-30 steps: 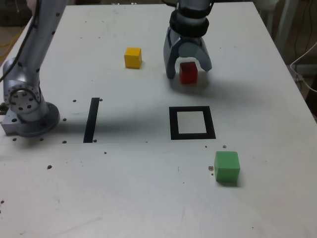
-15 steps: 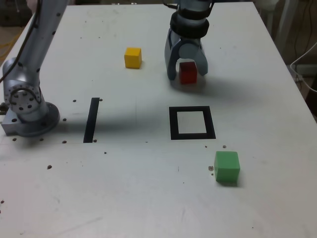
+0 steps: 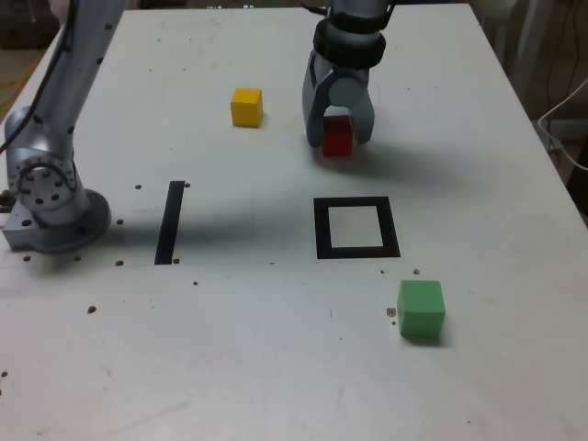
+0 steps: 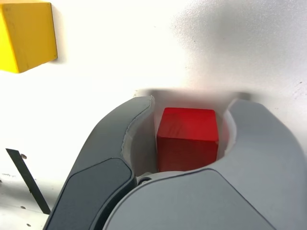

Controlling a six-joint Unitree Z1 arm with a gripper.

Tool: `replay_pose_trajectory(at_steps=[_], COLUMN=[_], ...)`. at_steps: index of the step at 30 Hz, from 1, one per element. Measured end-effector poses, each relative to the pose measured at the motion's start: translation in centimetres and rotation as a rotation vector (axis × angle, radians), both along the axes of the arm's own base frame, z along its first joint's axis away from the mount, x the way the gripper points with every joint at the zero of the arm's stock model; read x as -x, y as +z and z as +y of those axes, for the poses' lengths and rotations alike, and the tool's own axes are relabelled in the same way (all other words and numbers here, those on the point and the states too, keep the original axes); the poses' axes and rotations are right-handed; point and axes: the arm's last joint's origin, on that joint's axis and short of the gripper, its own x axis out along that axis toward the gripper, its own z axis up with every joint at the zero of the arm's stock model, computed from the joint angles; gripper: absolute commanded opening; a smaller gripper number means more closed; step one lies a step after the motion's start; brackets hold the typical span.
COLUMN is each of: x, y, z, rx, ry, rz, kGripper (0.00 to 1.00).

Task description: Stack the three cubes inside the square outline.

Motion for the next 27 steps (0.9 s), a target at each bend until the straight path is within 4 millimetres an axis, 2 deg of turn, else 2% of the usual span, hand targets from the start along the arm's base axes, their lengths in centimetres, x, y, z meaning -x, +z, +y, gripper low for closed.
replay_pose_trajectory(at_steps=[10, 16, 23, 27], x=[-0.1, 0.0, 0.7, 1.3], y=[0.2, 1.1, 3.8, 4.0], z=[0.0, -0.4, -4.3, -7.0], rx=[-0.002, -0.002, -0.028, -0.032], ry=[0.000, -0.005, -0.058, -0.089], rz=[-0.007, -0.024, -0.018, -0.002], kGripper=[0.26, 0.25, 0.25, 0.25])
